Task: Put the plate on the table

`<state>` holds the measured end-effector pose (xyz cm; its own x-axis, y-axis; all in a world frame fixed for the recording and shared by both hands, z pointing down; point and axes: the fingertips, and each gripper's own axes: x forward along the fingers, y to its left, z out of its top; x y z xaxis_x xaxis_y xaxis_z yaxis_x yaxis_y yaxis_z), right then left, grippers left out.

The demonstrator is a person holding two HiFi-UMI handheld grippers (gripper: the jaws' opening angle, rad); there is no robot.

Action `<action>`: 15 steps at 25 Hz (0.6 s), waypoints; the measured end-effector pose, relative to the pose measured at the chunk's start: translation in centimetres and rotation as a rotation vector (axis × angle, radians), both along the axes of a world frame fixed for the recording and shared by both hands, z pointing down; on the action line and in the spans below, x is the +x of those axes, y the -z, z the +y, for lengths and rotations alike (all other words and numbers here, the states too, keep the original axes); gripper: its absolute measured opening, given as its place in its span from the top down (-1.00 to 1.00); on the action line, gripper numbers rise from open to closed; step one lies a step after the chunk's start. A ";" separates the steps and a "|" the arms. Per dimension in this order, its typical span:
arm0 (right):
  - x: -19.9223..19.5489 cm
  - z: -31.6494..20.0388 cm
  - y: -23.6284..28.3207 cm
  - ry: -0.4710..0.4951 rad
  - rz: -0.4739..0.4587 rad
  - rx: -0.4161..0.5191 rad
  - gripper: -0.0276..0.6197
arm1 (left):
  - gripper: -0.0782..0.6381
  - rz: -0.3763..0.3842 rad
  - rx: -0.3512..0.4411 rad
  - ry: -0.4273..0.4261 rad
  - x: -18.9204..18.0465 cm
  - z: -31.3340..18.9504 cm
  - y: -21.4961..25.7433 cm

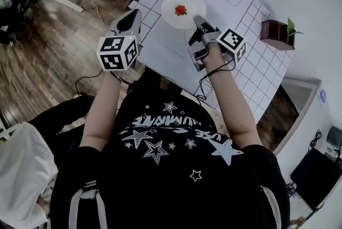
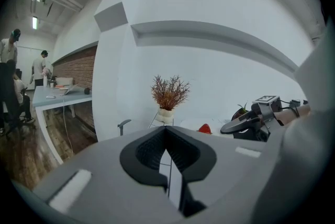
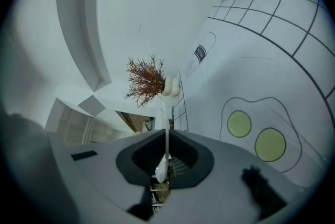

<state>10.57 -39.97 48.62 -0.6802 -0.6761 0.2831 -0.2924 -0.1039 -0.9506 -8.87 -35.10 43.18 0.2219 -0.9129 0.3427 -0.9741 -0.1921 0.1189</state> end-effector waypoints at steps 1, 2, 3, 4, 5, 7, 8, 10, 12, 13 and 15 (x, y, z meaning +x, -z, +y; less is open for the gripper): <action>-0.2 -0.4 -0.1 -0.010 0.001 -0.002 0.85 | 0.76 -0.003 0.002 -0.016 -0.1 -0.8 0.1; -0.5 -0.8 -0.2 -0.020 0.002 -0.002 0.85 | 0.76 -0.005 0.003 -0.031 -0.3 -1.6 0.2; -0.8 -1.1 -0.2 -0.028 0.003 -0.001 0.85 | 0.76 -0.005 0.005 -0.043 -0.6 -2.4 0.3; -1.1 -1.6 -0.2 -0.036 0.004 0.000 0.85 | 0.76 -0.003 0.007 -0.052 -0.9 -3.3 0.5; -1.4 -2.0 -0.2 -0.044 0.006 0.003 0.85 | 0.76 0.001 0.010 -0.061 -1.1 -4.0 0.6; -2.1 -2.9 -0.2 -0.055 0.012 0.010 0.85 | 0.76 0.002 0.014 -0.082 -1.6 -5.4 0.7; -2.4 -3.4 -0.2 -0.060 0.016 0.014 0.85 | 0.76 0.002 0.014 -0.092 -1.8 -6.0 0.7; -3.0 -4.3 -0.4 -0.071 0.021 0.015 0.85 | 0.76 0.006 0.010 -0.112 -2.1 -7.1 0.4; -3.7 -5.1 -0.8 -0.082 0.024 0.010 0.85 | 0.76 0.013 0.003 -0.129 -2.6 -8.1 -0.1; -4.0 -5.5 -1.0 -0.087 0.027 0.006 0.85 | 0.76 0.017 -0.001 -0.135 -2.8 -8.6 -0.3; -4.6 -6.3 -1.4 -0.097 0.042 0.000 0.85 | 0.76 0.028 -0.008 -0.147 -3.4 -9.5 -0.8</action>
<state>5.98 -46.25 50.05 -0.5995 -0.7380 0.3096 -0.3202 -0.1333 -0.9379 -12.29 -44.65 43.97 0.3621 -0.8673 0.3416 -0.9320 -0.3310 0.1476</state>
